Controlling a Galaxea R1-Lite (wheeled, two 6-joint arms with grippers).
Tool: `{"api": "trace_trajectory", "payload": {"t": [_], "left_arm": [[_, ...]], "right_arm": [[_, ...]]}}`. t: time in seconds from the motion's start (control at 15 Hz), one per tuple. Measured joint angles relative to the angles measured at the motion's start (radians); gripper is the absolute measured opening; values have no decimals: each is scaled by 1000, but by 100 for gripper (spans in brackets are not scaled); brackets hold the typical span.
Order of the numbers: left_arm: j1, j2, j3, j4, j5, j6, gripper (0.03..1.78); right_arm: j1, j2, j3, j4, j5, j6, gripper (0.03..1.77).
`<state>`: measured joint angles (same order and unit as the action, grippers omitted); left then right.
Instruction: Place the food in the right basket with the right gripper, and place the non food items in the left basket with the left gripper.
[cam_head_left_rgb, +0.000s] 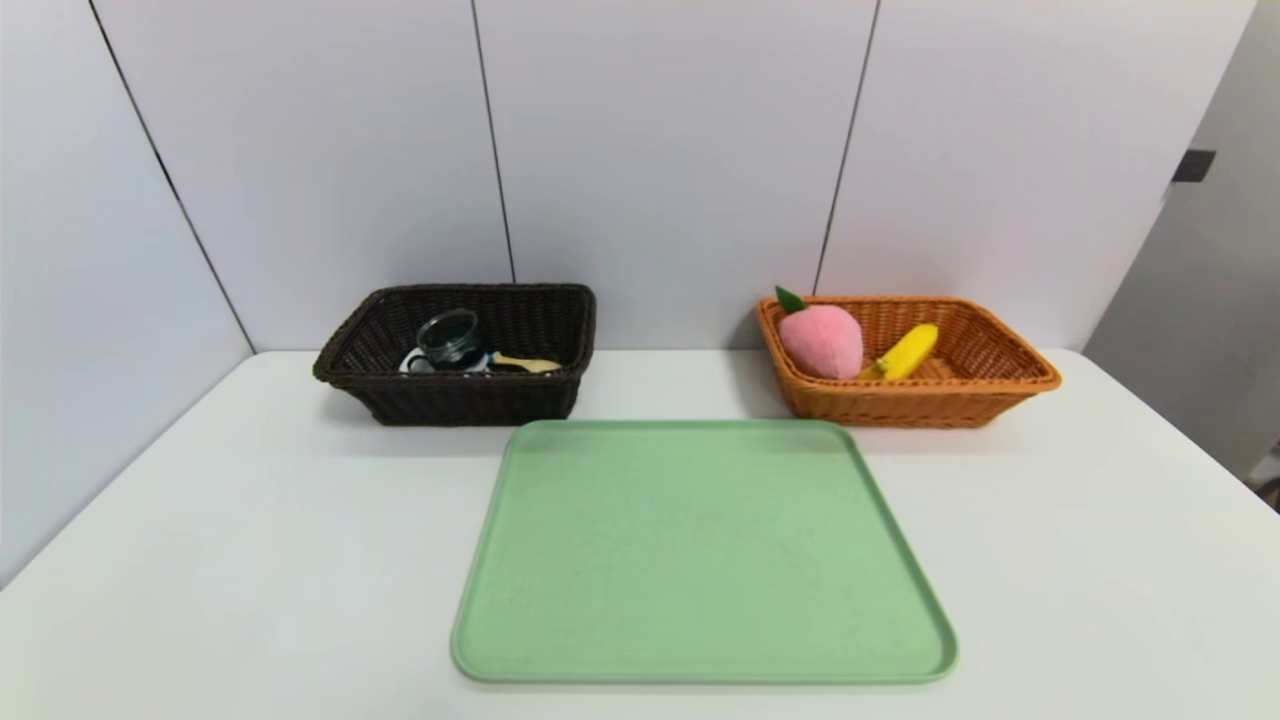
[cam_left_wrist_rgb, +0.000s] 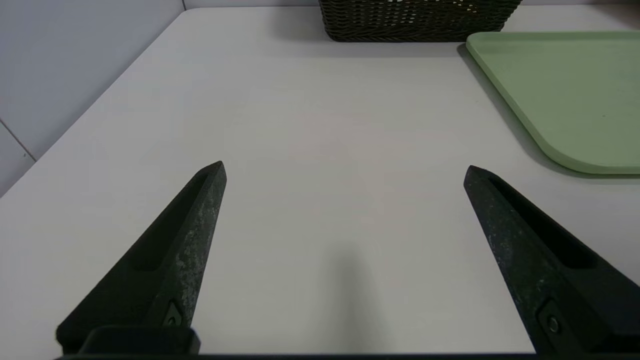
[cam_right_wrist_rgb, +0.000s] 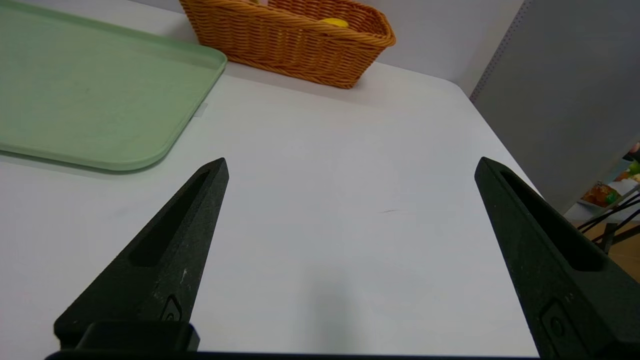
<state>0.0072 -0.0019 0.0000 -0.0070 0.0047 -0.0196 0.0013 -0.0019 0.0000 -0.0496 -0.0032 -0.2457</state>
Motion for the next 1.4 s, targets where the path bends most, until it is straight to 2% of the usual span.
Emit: {"api": "trace_trajectory", "payload": {"t": [0.33, 0.53, 0.8, 1.4], "left_arm": [[0, 0, 0, 0, 4, -20, 169], [0, 0, 0, 0, 4, -20, 169], [0, 0, 0, 0, 4, -20, 169], [0, 0, 0, 0, 4, -19, 169]], "right_arm": [[0, 0, 0, 1, 2, -8, 170], [0, 0, 0, 16, 64, 3, 170], [0, 0, 0, 49, 66, 34, 170], [0, 0, 0, 51, 66, 39, 170]]}}
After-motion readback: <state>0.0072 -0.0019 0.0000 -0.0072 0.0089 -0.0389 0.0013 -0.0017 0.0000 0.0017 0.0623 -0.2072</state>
